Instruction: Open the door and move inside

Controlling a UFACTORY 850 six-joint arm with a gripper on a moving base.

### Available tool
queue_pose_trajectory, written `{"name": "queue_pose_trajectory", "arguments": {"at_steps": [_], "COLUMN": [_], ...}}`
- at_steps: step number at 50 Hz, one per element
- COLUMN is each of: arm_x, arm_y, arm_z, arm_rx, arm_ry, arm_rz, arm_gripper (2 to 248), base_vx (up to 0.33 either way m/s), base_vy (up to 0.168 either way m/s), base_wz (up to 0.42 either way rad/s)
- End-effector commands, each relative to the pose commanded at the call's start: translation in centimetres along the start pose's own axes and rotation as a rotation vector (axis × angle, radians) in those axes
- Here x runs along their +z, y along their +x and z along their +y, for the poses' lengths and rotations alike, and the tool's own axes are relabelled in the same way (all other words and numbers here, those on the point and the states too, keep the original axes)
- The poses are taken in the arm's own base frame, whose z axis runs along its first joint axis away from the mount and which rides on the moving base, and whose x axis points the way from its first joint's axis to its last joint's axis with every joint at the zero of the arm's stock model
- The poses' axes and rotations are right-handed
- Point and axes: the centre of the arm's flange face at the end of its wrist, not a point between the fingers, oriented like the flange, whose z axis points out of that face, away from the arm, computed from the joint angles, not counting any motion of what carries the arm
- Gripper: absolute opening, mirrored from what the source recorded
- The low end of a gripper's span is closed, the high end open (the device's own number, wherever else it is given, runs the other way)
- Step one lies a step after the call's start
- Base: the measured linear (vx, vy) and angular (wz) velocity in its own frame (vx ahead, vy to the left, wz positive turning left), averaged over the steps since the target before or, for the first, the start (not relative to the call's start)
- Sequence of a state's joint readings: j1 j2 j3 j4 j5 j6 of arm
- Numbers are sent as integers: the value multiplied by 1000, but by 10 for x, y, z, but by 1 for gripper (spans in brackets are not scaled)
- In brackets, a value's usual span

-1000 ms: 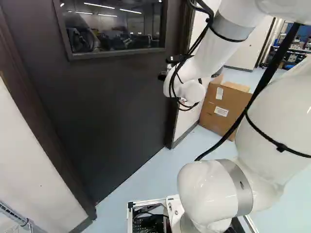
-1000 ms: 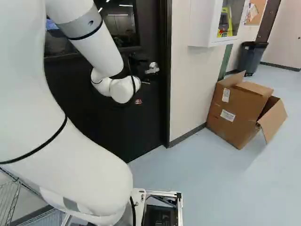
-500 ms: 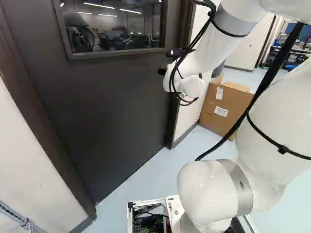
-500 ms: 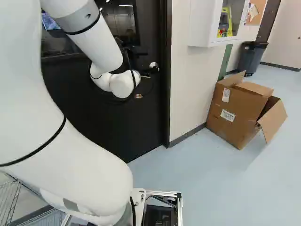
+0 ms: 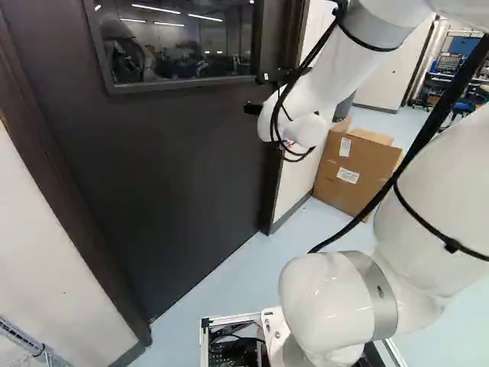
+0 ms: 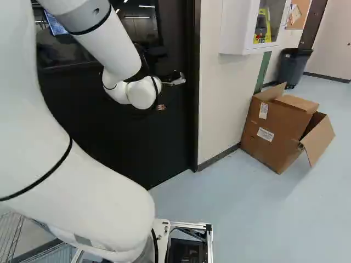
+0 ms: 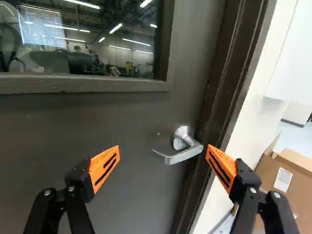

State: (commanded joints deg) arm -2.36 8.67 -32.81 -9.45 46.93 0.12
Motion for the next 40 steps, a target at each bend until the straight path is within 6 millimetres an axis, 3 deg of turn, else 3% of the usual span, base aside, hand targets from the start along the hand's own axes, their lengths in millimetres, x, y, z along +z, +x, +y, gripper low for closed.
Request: {"name": "queue_pose_trajectory", "arguments": {"at_steps": [40], "arm_x": [1], "arm_y": [26], "arm_z": [-4], "arm_rx": [192], "arm_ry": [76], "arm_rz": [-57], "arm_gripper": [247], "base_vx": [0], "base_vy": [0], "base_wz": [0]}}
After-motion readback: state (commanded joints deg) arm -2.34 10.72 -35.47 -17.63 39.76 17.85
